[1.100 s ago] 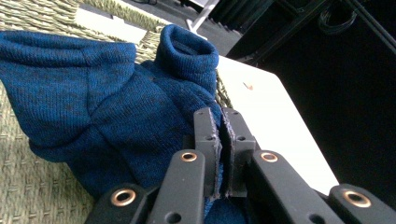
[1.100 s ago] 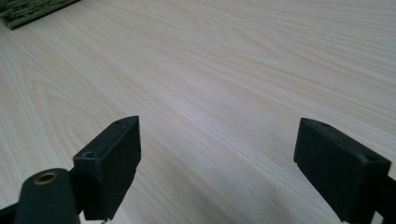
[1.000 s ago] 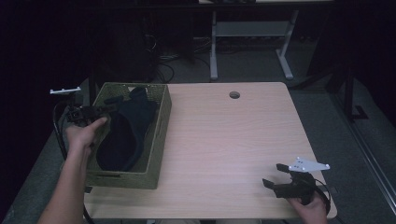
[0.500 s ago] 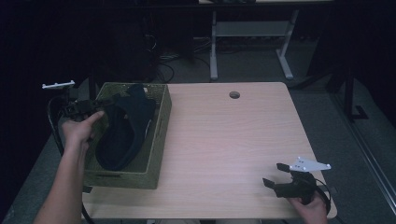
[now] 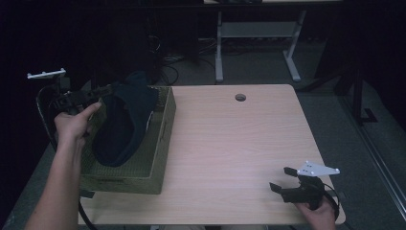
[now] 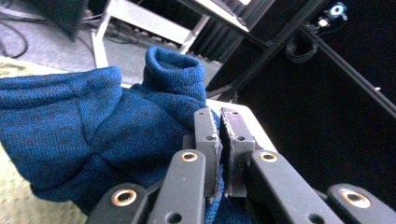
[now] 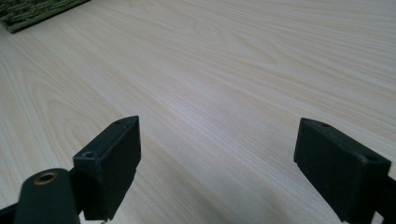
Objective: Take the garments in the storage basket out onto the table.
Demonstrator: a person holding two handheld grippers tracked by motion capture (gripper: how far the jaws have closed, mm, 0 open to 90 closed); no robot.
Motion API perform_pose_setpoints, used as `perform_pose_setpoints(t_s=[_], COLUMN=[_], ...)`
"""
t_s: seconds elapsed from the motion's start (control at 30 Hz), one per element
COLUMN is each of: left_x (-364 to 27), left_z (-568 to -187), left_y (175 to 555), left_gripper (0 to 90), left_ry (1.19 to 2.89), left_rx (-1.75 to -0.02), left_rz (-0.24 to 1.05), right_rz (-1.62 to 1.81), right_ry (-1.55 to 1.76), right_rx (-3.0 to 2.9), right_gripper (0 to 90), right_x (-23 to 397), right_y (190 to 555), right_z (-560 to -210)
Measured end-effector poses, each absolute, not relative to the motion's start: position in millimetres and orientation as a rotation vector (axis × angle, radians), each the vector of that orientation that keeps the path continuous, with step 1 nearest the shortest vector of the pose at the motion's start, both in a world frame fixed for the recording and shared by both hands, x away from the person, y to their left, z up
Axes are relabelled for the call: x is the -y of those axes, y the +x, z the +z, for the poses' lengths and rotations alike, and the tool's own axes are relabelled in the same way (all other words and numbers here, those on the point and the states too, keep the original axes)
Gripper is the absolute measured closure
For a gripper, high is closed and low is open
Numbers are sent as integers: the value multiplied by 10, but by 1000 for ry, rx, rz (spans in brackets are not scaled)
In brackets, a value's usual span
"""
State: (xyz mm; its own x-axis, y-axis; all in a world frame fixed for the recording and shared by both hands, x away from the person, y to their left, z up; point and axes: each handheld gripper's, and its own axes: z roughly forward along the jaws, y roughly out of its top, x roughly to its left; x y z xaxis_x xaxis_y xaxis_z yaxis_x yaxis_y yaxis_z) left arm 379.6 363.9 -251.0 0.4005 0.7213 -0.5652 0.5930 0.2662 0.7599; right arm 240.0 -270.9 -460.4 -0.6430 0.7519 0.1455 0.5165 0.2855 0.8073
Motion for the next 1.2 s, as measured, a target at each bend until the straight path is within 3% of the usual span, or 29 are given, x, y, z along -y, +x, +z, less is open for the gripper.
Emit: perform_pose_setpoints(t_s=[0.57, 1.2], left_x=[-3071, -2178], left_z=[-2210, -2379], left_y=[3798, 3921], left_gripper=[867, 867], left_ry=[1467, 1550], left_rx=[-1110, -1003], left_rz=[73, -56], right_rz=[1296, 1302], right_ry=[1158, 1144], right_rx=[-2294, -2295], right_gripper=[145, 145], right_x=[2700, 2704], right_y=[2401, 2403], right_z=[-4592, -4582])
